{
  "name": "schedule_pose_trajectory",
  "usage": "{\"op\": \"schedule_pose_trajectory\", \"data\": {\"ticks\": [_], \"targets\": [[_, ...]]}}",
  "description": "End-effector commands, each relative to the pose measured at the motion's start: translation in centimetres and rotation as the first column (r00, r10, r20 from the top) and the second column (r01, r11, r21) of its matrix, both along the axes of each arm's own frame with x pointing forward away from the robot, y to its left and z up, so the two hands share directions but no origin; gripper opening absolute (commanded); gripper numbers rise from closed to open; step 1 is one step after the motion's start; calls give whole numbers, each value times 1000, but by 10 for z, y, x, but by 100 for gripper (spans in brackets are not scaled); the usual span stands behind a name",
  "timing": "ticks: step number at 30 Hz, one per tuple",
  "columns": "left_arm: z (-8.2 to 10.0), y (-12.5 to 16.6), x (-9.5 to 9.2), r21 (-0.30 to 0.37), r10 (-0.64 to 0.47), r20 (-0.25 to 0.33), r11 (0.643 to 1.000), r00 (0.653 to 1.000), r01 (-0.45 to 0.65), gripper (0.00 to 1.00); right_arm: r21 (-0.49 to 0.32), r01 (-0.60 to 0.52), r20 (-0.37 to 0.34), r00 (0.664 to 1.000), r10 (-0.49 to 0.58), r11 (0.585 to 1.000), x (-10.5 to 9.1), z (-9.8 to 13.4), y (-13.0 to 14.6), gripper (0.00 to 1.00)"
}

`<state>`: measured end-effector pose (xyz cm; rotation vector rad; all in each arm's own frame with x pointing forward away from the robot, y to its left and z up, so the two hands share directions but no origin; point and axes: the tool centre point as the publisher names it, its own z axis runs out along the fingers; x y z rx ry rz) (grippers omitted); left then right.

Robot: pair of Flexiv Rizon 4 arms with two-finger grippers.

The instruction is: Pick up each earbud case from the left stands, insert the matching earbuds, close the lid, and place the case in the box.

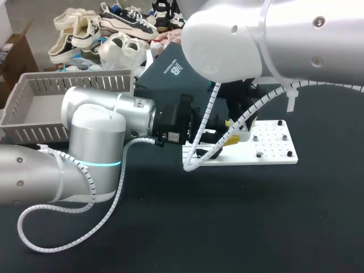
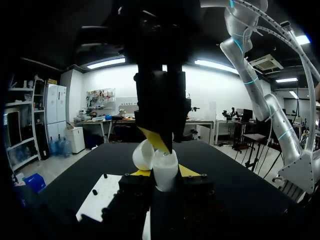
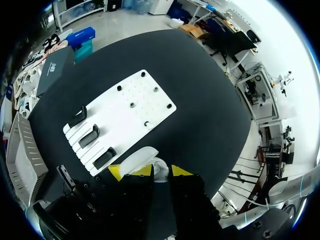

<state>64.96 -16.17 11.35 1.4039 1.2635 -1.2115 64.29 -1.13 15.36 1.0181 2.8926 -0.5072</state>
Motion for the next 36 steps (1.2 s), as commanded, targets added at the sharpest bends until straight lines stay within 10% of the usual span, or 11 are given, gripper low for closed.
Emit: {"op": "schedule_pose_trajectory", "data": {"ticks": [1,36], "targets": [[0,0,0,1,2,0,1000,1000,-2,0,-5,-1,-7,1000,1,1000,1,0,1,16],[0,0,0,1,2,0,1000,1000,-2,0,79,-44,0,999,44,996,-21,22,3,65]]}}
